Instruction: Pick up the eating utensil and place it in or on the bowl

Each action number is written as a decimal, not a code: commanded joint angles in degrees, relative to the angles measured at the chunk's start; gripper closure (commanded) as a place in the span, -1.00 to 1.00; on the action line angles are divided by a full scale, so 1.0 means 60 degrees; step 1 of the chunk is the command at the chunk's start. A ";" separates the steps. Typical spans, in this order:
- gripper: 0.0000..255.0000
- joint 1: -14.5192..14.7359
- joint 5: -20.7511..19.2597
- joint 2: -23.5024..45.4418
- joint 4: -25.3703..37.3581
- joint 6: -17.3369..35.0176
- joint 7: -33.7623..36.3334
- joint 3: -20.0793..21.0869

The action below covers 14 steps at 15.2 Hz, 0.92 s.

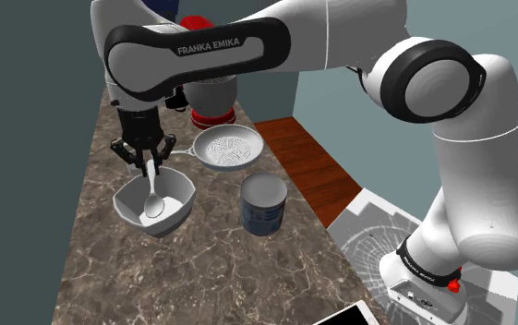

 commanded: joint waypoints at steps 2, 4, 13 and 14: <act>1.00 -0.0024 -0.0010 0.0045 -0.0321 0.0365 -0.0024 -0.0014; 1.00 -0.0028 -0.0011 0.0051 -0.0380 0.0428 -0.0028 -0.0016; -1.00 -0.0028 -0.0011 0.0051 -0.0379 0.0428 -0.0028 -0.0016; -1.00 -0.0028 -0.0011 0.0051 -0.0379 0.0428 -0.0028 -0.0016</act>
